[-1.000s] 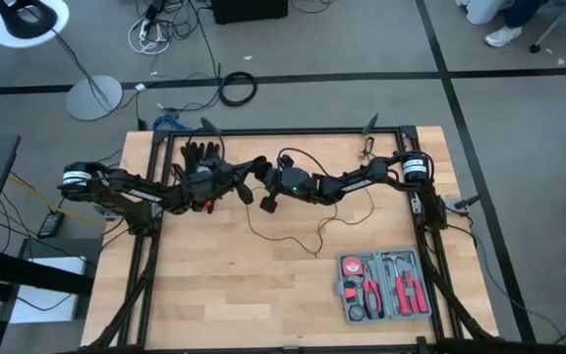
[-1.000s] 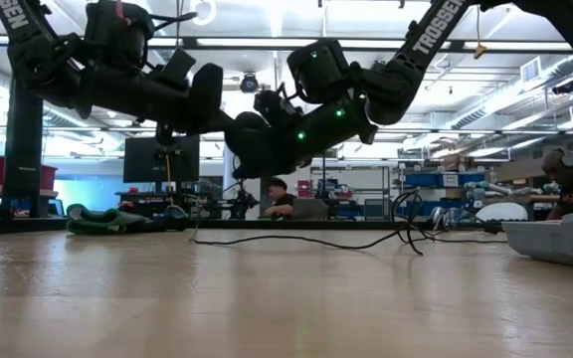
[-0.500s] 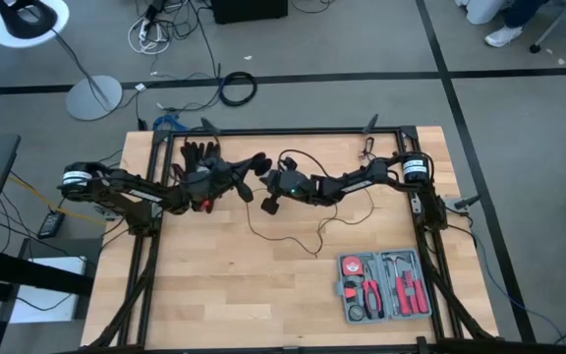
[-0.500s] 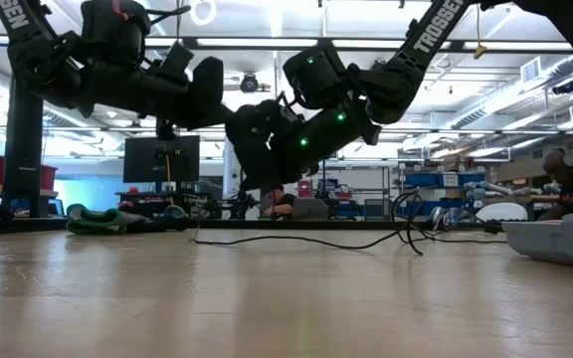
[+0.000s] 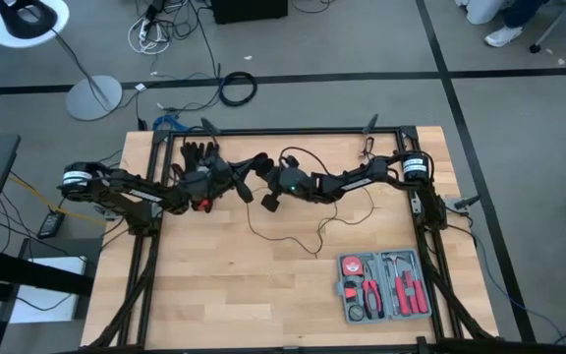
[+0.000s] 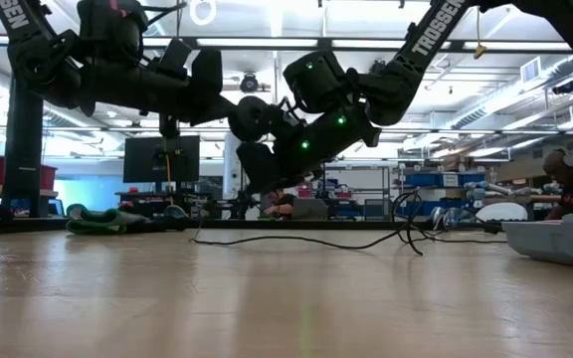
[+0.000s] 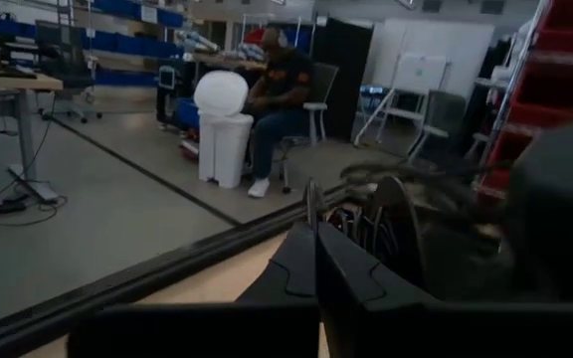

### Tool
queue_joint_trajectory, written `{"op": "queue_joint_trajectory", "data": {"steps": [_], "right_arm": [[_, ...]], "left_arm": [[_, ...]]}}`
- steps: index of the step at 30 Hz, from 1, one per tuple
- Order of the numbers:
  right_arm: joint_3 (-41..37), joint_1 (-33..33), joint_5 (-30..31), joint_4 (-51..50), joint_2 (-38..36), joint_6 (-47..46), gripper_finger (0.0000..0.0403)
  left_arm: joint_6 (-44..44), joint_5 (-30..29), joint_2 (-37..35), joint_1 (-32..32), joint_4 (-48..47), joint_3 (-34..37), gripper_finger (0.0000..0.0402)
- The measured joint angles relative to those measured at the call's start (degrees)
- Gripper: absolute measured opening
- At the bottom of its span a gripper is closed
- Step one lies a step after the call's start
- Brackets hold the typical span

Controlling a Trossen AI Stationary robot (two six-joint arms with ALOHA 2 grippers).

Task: Coil cords
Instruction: Coil the black wire

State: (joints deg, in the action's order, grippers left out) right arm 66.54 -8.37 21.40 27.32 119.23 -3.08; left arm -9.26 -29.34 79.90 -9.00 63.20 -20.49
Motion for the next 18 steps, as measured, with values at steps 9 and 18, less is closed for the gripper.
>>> {"op": "queue_joint_trajectory", "data": {"steps": [9,18], "right_arm": [[0.0,1.04,-1.04,7.22,-0.01,3.78,0.0],[0.0,1.96,-1.15,6.72,-0.01,3.78,0.0]], "left_arm": [[-0.19,-0.24,0.02,0.0,-4.42,0.02,0.0],[0.97,-2.67,0.02,0.0,-7.38,0.02,0.0]]}}
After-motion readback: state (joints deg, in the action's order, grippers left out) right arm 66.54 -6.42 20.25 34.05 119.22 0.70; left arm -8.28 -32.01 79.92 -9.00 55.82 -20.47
